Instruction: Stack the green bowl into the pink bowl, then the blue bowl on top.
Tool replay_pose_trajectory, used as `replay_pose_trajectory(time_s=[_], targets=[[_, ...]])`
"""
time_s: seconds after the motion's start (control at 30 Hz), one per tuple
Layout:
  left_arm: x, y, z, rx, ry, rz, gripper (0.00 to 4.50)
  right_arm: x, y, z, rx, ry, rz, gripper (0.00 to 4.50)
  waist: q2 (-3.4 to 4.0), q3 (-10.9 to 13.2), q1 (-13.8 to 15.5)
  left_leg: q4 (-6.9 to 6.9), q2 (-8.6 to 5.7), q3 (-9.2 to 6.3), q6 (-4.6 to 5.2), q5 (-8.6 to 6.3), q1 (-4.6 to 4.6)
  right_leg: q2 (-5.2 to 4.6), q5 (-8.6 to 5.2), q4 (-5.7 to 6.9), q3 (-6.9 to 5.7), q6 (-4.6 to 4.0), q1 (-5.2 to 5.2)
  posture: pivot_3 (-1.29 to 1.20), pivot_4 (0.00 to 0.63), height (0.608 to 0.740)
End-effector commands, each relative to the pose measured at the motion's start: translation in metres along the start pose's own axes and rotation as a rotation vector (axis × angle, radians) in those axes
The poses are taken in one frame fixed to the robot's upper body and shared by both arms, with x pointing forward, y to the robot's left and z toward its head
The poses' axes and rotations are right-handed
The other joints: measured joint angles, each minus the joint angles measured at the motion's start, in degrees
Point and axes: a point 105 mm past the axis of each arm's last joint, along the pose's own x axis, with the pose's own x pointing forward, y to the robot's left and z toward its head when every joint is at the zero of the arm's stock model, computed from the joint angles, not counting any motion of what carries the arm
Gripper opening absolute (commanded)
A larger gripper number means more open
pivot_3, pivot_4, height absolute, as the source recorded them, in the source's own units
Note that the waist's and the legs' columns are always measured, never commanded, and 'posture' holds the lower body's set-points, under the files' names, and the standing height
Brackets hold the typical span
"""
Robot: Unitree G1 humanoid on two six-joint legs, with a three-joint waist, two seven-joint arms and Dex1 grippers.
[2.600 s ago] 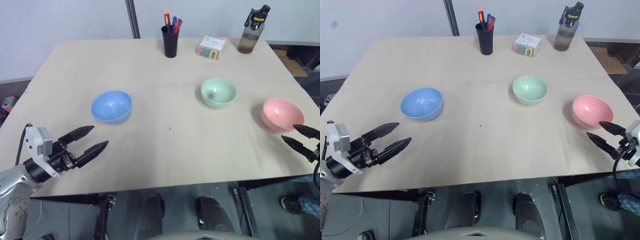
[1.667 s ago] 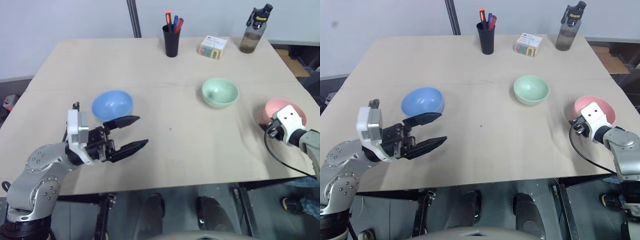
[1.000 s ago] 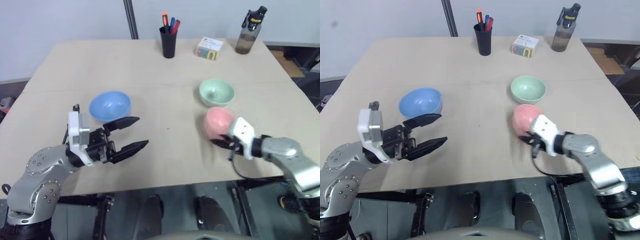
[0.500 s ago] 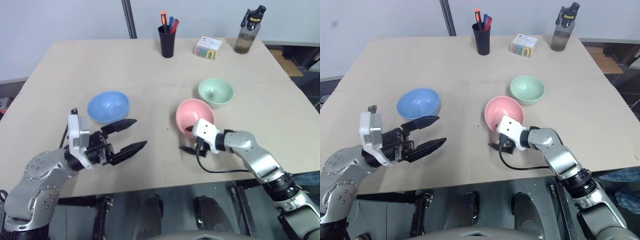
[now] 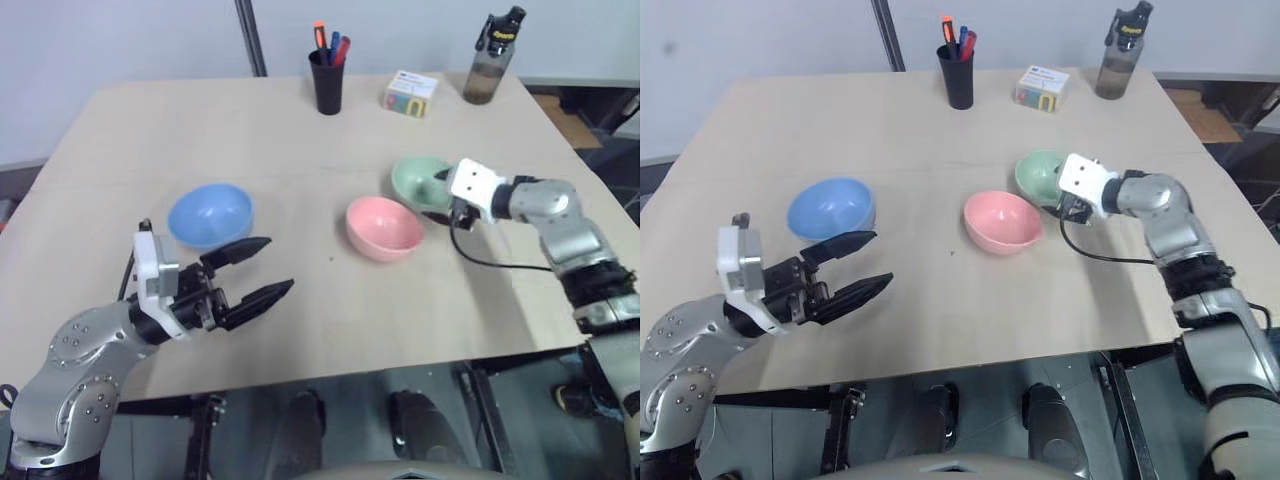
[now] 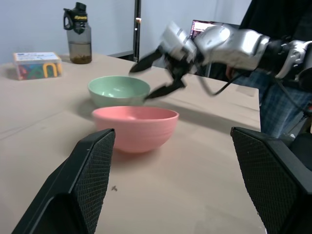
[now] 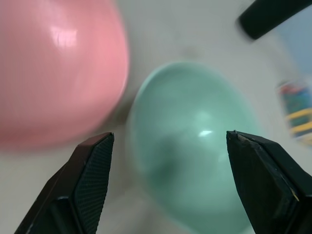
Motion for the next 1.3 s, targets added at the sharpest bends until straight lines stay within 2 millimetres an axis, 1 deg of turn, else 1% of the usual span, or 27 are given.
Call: replay_pose_trajectory(time_s=[0.03, 0.07, 0.17, 0.23, 0.27, 0.3, 0.33, 0.4, 0.43, 0.53, 0.6, 0.67, 0.73, 0.8, 0.87, 0.93, 1.0, 1.07, 1.1, 1.13, 1.23, 1.27, 1.3], targets=[[-0.003, -0.006, 0.011, 0.05, -0.02, 0.011, 4.02, 0.007, -0.011, 0.008, -0.047, -0.016, 0.011, 3.84, 0.06, 0.1, 0.1, 0.0, 0.0, -0.01, 0.0, 0.0, 0.0, 0.0, 0.0, 0.0, 0.0, 0.0, 0.0, 0.0, 0.15, 0.74], [-0.005, -0.007, 0.012, 0.051, -0.018, 0.018, 4.02, 0.009, -0.011, 0.007, -0.037, -0.016, 0.017, 3.84, 0.08, 0.1, 0.1, 0.0, 0.0, 0.0, 0.0, 0.0, -0.01, 0.0, 0.0, 0.01, 0.01, 0.0, -0.01, 0.0, 0.15, 0.74], [-0.008, -0.009, 0.012, 0.051, -0.012, 0.035, 4.02, 0.012, -0.018, 0.01, -0.038, -0.024, -0.012, 3.02, 0.1, 0.1, 0.3, 0.0, 0.0, 0.01, 0.0, 0.0, 0.0, 0.0, 0.0, 0.02, 0.02, 0.0, 0.0, 0.0, 0.15, 0.74], [-0.009, -0.01, 0.012, 0.05, -0.012, 0.041, 4.02, 0.012, -0.022, 0.013, -0.035, -0.038, -0.027, 2.16, 0.11, 0.1, 0.3, 0.01, 0.0, -0.01, 0.0, 0.0, 0.01, 0.0, 0.0, 0.02, 0.01, -0.01, 0.0, 0.0, 0.15, 0.74], [-0.009, -0.011, 0.012, 0.05, -0.012, 0.044, 4.02, 0.012, -0.024, 0.014, -0.033, -0.043, -0.026, 1.57, 0.11, 0.1, 0.4, 0.01, 0.0, -0.01, 0.0, 0.0, 0.01, 0.0, 0.0, 0.02, 0.01, -0.01, 0.0, 0.0, 0.15, 0.74], [-0.009, -0.011, 0.012, 0.049, -0.013, 0.045, 4.02, 0.011, -0.024, 0.015, -0.034, -0.046, -0.023, 1.27, 0.11, 0.1, 0.4, 0.02, 0.0, -0.01, 0.0, 0.0, 0.01, 0.0, 0.0, 0.02, 0.0, -0.01, 0.01, 0.0, 0.15, 0.74], [-0.009, -0.011, 0.012, 0.048, -0.013, 0.047, 4.02, 0.01, -0.024, 0.015, -0.037, -0.046, -0.018, 0.85, 0.11, 0.1, 0.4, 0.01, 0.0, -0.01, 0.0, 0.0, 0.01, 0.0, 0.0, 0.02, 0.0, -0.01, 0.01, 0.0, 0.15, 0.74], [-0.009, -0.011, 0.011, 0.047, -0.013, 0.048, 4.02, 0.007, -0.026, 0.016, -0.039, -0.056, -0.013, 0.27, 0.16, 0.1, 0.3, 0.02, 0.0, -0.01, 0.0, 0.0, 0.01, 0.0, 0.0, 0.02, 0.0, -0.01, 0.02, 0.0, 0.15, 0.74], [-0.009, -0.01, 0.011, 0.047, -0.013, 0.049, 4.02, 0.004, -0.026, 0.018, -0.037, -0.067, -0.007, 0.13, 0.16, 0.1, 0.3, 0.01, 0.0, 0.0, 0.0, 0.0, 0.01, 0.0, 0.0, 0.03, 0.01, -0.01, 0.01, 0.0, 0.15, 0.74], [-0.008, -0.009, 0.011, 0.047, -0.014, 0.048, 4.02, -0.008, -0.031, 0.028, -0.027, -0.117, -0.005, 0.13, 0.21, 0.2, 0.3, 0.01, 0.0, -0.01, 0.0, 0.0, 0.01, 0.01, 0.0, 0.04, 0.01, -0.01, 0.0, 0.0, 0.15, 0.74], [-0.007, -0.008, 0.01, 0.046, -0.014, 0.049, 4.02, -0.02, -0.03, 0.043, -0.018, -0.185, 0.019, 0.13, 0.22, 0.2, 0.4, 0.01, 0.0, -0.01, 0.0, 0.0, 0.01, 0.01, 0.0, 0.04, 0.01, -0.01, 0.01, 0.0, 0.15, 0.74], [-0.006, -0.006, 0.009, 0.043, -0.012, 0.057, 4.02, -0.032, -0.022, 0.062, 0.011, -0.264, 0.07, 0.13, 0.23, 0.2, 0.4, 0.01, 0.0, -0.02, 0.0, 0.0, 0.01, 0.01, 0.0, 0.04, 0.01, 0.0, 0.01, 0.0, 0.15, 0.74], [-0.007, -0.001, 0.006, 0.037, -0.003, 0.085, 4.02, -0.042, -0.004, 0.083, 0.046, -0.336, 0.15, 0.13, 0.23, 0.2, 0.5, 0.01, 0.01, -0.03, 0.0, 0.0, 0.01, 0.01, 0.0, 0.05, 0.0, 0.0, 0.01, 0.0, 0.15, 0.74], [-0.007, 0.004, 0.004, 0.035, 0.012, 0.12, 4.02, -0.047, 0.018, 0.101, 0.075, -0.379, 0.225, 0.13, 0.23, 0.2, 0.5, 0.0, 0.02, -0.04, 0.0, 0.0, 0.02, 0.01, 0.0, 0.07, -0.01, 0.01, 0.01, 0.0, 0.15, 0.74], [-0.007, 0.01, 0.001, 0.047, 0.029, 0.155, 4.02, -0.047, 0.033, 0.109, 0.1, -0.385, 0.264, 0.13, 0.23, 0.2, 0.4, 0.02, 0.05, -0.03, 0.0, 0.0, 0.07, 0.04, -0.01, 0.09, -0.01, 0.02, 0.02, 0.0, 0.15, 0.74], [-0.006, 0.019, -0.002, 0.063, 0.047, 0.217, 4.02, -0.037, 0.05, 0.113, 0.128, -0.386, 0.289, 0.13, 0.21, 0.2, 0.4, 0.06, 0.05, -0.04, 0.0, 0.0, 0.1, 0.04, -0.1, 0.11, -0.02, 0.16, 0.05, 0.0, 0.15, 0.74], [-0.006, 0.024, -0.003, 0.067, 0.054, 0.251, 4.02, -0.03, 0.059, 0.114, 0.148, -0.381, 0.296, 0.79, 0.2, 0.2, 0.4, 0.09, 0.05, -0.03, -0.01, 0.0, 0.15, 0.04, -0.11, 0.11, -0.02, 0.19, 0.09, 0.0, 0.15, 0.74], [-0.006, 0.029, -0.004, 0.079, 0.069, 0.287, 4.02, -0.018, 0.066, 0.109, 0.153, -0.359, 0.288, 1.5, 0.2, 0.2, 0.4, 0.1, 0.05, -0.04, -0.01, 0.0, 0.12, 0.04, -0.11, 0.11, -0.02, 0.17, 0.08, 0.0, 0.15, 0.74], [-0.006, 0.032, -0.004, 0.089, 0.075, 0.309, 4.02, -0.013, 0.068, 0.105, 0.15, -0.343, 0.281, 1.99, 0.2, 0.2, 0.4, 0.1, 0.05, -0.03, -0.01, 0.0, 0.1, 0.03, -0.09, 0.11, -0.02, 0.15, 0.08, 0.0, 0.15, 0.74], [-0.007, 0.035, -0.004, 0.108, 0.081, 0.344, 4.02, -0.01, 0.07, 0.103, 0.148, -0.335, 0.277, 2.38, 0.2, 0.2, 0.4, 0.09, 0.05, -0.03, -0.01, 0.0, 0.09, 0.04, -0.08, 0.1, -0.02, 0.13, 0.08, 0.0, 0.15, 0.74], [-0.009, 0.045, -0.004, 0.177, 0.125, 0.452, 4.02, -0.011, 0.066, 0.102, 0.152, -0.346, 0.244, 3.61, 0.2, 0.2, 0.6, 0.09, 0.04, -0.04, -0.01, 0.0, 0.02, 0.04, 0.0, 0.08, -0.03, 0.0, 0.05, 0.0, 0.15, 0.74], [-0.009, 0.048, -0.004, 0.174, 0.13, 0.489, 4.02, -0.014, 0.064, 0.103, 0.148, -0.36, 0.224, 4.09, 0.19, 0.2, 0.7, 0.09, 0.04, -0.04, -0.01, 0.0, 0.01, 0.03, 0.0, 0.08, -0.03, 0.0, 0.04, 0.0, 0.15, 0.74], [-0.009, 0.051, -0.005, 0.172, 0.149, 0.524, 4.02, -0.017, 0.061, 0.105, 0.143, -0.38, 0.194, 4.43, 0.19, 0.2, 0.7, 0.09, 0.04, -0.04, -0.01, 0.0, 0.01, 0.03, 0.0, 0.08, -0.03, 0.0, 0.04, 0.0, 0.15, 0.74]])
